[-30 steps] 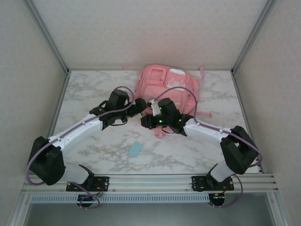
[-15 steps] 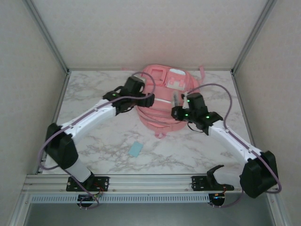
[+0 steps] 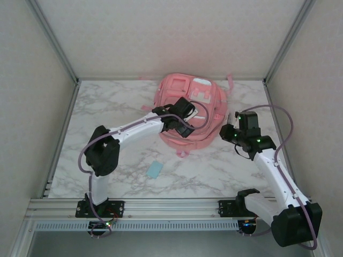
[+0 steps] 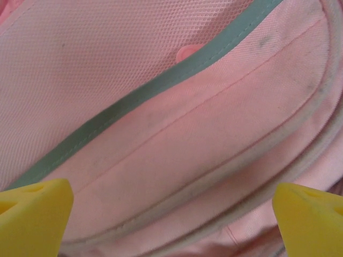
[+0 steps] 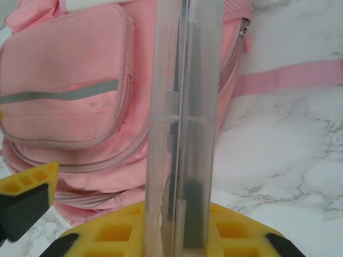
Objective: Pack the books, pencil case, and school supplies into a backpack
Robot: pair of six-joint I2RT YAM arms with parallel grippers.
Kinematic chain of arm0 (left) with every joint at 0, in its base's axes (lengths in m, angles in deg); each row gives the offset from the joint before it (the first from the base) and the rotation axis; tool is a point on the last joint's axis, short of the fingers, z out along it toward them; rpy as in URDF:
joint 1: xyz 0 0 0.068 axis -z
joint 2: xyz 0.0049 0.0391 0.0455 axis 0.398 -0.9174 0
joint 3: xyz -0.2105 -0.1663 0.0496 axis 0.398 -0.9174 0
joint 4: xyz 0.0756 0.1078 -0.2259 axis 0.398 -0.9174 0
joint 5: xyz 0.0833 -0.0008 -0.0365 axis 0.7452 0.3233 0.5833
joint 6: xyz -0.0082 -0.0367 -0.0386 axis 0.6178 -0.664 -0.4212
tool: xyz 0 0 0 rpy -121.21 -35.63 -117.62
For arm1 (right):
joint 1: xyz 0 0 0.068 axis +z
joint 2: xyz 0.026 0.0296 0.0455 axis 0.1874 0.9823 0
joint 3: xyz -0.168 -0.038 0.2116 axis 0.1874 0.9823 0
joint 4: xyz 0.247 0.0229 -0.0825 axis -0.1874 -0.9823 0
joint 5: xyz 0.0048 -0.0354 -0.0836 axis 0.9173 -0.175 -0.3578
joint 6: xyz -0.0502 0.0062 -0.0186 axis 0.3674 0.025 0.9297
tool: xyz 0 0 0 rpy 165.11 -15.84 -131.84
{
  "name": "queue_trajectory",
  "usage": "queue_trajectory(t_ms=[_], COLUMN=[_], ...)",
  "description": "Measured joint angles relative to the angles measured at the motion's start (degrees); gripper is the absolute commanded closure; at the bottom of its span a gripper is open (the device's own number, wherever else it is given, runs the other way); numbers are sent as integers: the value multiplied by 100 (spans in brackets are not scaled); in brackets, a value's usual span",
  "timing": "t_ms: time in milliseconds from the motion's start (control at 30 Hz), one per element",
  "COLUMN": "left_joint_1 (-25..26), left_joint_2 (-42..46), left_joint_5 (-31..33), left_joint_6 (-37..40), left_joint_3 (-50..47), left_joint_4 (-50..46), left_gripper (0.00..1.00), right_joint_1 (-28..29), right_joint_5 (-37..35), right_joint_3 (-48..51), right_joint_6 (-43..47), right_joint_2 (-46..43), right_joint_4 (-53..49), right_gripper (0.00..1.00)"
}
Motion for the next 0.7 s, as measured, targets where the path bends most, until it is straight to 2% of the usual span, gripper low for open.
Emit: queue_trajectory(t_ms=[67,133,167,233,333,400,433,700], left_joint_1=[-4,-4,-4,-11,-4,0,-2,-111], left_joint_2=[-166,-306,-374,-474,-581,-603,-605,-695], left_joint_5=[7,50,74,149,146,127,111,-219], left_joint_6=[188,332,404,511,629,695,713,433], left_joint_3=[96,157,184,243,448,599,688,1825], left_joint_4=[-26,-37,-37,-50,-160,-271,-341,-1241], left_gripper=[8,14,22,45,70,93,100,100], right_joint_1=[-37,-63,-83,-116,-146,-149,-146,-149], right_joint_5=[55,96,107,127,258,424,527,1307], right_joint_3=[50,72,72,72,74,94,118,170], right_joint_6=[-2,-4,-4,-4,0,2,2,-7], right_joint_2=[-35,-50,-55,-72,-85,-85,-83,306], right_joint_4=[-15,-35,-48,-52,-48,-7,42,352], right_gripper=[87,87,87,87,87,87,87,87])
